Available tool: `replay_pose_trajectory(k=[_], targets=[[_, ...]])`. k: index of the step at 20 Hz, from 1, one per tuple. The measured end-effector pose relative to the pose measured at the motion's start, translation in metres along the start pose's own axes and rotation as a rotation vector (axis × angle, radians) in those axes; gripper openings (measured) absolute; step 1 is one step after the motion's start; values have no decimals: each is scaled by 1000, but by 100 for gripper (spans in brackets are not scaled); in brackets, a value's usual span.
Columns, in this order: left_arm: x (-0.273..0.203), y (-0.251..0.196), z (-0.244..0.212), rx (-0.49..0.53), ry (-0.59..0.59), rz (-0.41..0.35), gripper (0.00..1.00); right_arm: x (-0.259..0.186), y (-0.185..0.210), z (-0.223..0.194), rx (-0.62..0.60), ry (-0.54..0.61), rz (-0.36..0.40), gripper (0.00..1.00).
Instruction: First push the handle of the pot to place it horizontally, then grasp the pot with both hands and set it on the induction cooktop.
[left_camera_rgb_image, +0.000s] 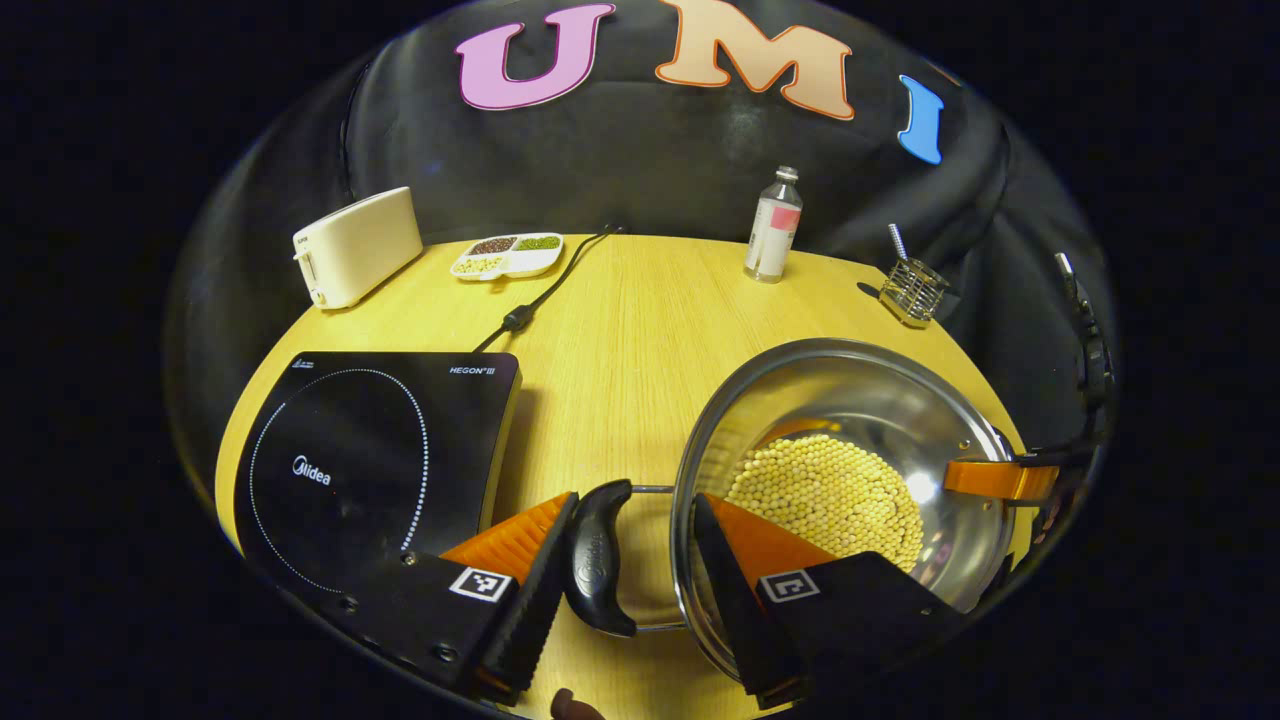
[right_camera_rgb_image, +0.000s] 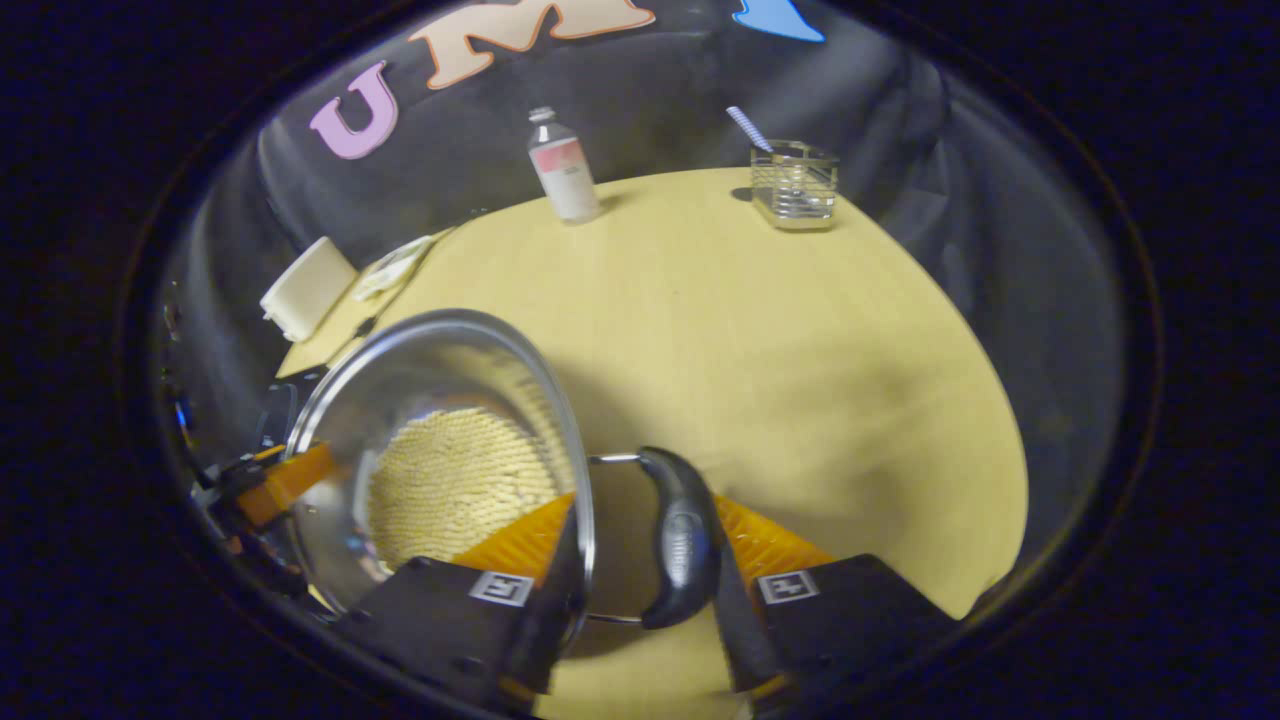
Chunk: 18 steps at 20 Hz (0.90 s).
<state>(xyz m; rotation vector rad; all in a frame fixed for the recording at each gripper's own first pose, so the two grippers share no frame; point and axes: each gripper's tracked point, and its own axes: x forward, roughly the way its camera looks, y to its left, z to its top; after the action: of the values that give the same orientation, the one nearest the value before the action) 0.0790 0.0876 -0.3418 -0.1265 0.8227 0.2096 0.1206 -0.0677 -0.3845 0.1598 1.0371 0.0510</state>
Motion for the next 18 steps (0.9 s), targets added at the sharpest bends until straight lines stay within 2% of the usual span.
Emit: replay_pose_trajectory(k=[2,4,8,13,18], targets=[[0,0,1,2,-1,-3,75,5,1,0,-7,-1,1,62],[-1,0,1,7,0,-7,74,0,1,2,-10,-8,-1,61],[-1,0,2,-1,-3,-13,66,3,2,4,-15,-29,-7,52],[-6,-2,5,1,-3,-24,63,-2,2,10,-23,-49,-14,51],[-27,-5,27,8,-36,-16,64,-25,5,27,-16,-76,5,51]])
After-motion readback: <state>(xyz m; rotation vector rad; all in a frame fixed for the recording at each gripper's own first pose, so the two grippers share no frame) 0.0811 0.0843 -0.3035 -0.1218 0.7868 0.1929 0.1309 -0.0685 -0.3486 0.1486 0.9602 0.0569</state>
